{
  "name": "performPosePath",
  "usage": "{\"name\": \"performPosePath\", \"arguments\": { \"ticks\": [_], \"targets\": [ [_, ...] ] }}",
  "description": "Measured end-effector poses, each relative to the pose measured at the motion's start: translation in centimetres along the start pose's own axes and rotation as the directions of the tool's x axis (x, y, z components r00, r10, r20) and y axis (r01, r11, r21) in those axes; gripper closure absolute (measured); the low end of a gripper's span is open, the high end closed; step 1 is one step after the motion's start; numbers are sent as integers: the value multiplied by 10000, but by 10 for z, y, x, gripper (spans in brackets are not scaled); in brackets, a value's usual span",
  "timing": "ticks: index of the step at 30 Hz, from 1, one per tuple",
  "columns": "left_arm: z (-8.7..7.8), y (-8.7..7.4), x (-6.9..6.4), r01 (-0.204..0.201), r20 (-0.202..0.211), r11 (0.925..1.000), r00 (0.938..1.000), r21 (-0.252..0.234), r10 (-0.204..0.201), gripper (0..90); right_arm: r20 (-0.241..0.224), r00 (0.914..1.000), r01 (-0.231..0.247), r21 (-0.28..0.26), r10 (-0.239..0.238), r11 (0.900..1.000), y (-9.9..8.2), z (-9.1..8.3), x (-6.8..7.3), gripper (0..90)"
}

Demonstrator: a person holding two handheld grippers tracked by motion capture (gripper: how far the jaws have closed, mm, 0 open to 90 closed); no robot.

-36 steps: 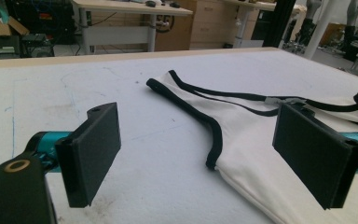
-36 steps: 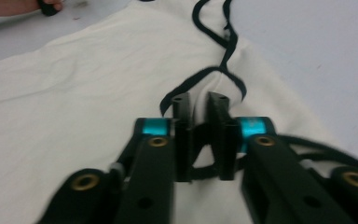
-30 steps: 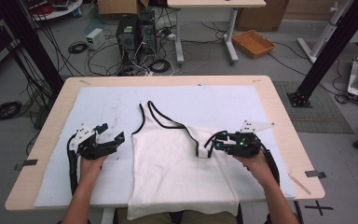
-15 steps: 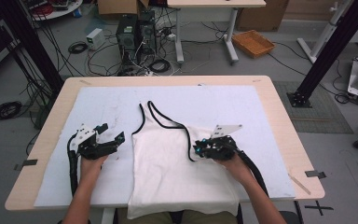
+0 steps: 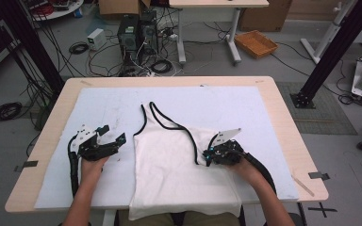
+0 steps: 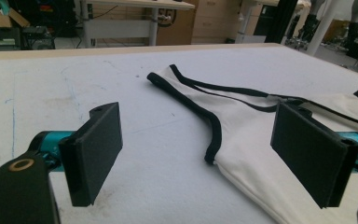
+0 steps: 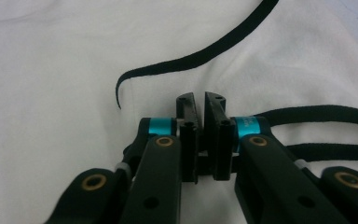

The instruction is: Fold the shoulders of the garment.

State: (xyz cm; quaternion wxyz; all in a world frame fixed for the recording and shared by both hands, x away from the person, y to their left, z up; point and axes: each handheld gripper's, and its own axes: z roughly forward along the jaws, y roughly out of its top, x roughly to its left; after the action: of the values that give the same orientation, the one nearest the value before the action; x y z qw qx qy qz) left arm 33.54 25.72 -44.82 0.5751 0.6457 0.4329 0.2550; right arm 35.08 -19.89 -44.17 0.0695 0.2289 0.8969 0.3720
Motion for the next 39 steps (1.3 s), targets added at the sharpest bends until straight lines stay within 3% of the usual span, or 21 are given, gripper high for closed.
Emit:
{"name": "performPosePath", "arguments": {
  "ticks": [1,3,5,7,11,14,18,21,24,26,29,31,33,37,39],
  "targets": [
    [-1,1,0,0,-10,10000,10000,-21,0,166,-87,9997,-249,-154,248,9996,0,-1,-1,638],
    [-1,1,0,-10,-31,10000,10000,1,10,167,-103,9990,-446,-495,441,9978,0,-5,-3,616],
    [-1,0,-1,33,-46,10000,10000,65,-33,167,-64,9985,-546,-1026,543,9932,0,-11,-4,518],
    [-2,1,-2,16,-48,10000,10000,32,-16,167,29,9973,-723,-1486,736,9862,0,-17,-6,477],
    [3,2,-3,91,-124,9995,9999,312,-87,167,645,9928,-856,-2129,1014,9733,-2,-25,-10,325],
    [11,15,-5,59,-95,9980,9999,624,-53,167,1159,9828,-1097,-2592,1437,9596,-2,-30,-15,216],
    [22,51,-6,-151,-49,9983,9999,557,154,167,1410,9709,-1438,-3026,1935,9422,-4,-35,-22,207],
    [31,72,-7,-158,-85,9984,9998,541,163,167,1419,9667,-1577,-3248,2129,9326,-5,-38,-24,201],
    [41,87,-9,-249,-409,9949,9987,977,290,167,1248,9678,-1674,-3300,2187,9290,-7,-42,-26,190],
    [48,97,-13,-210,-565,9953,9981,948,264,167,1277,9685,-1620,-3296,2139,9301,-8,-45,-29,189],
    [55,109,-15,-266,-238,9968,9993,759,285,167,1424,9597,-1829,-3378,2422,9233,-11,-46,-32,189],
    [63,110,-15,-428,-301,9959,9985,795,453,167,1553,9557,-1854,-3429,2502,9209,-11,-46,-32,189],
    [72,106,-10,-525,-541,9921,9968,1143,590,167,1624,9564,-1770,-3386,2427,9241,-10,-47,-30,189],
    [95,92,8,-152,-933,9844,9951,1755,320,171,1798,9528,-1733,-3401,2447,9243,-10,-48,-28,187],
    [108,83,15,-97,-1119,9761,9931,2170,348,171,1770,9502,-1843,-3443,2565,9206,-12,-48,-29,187]
  ]
}}
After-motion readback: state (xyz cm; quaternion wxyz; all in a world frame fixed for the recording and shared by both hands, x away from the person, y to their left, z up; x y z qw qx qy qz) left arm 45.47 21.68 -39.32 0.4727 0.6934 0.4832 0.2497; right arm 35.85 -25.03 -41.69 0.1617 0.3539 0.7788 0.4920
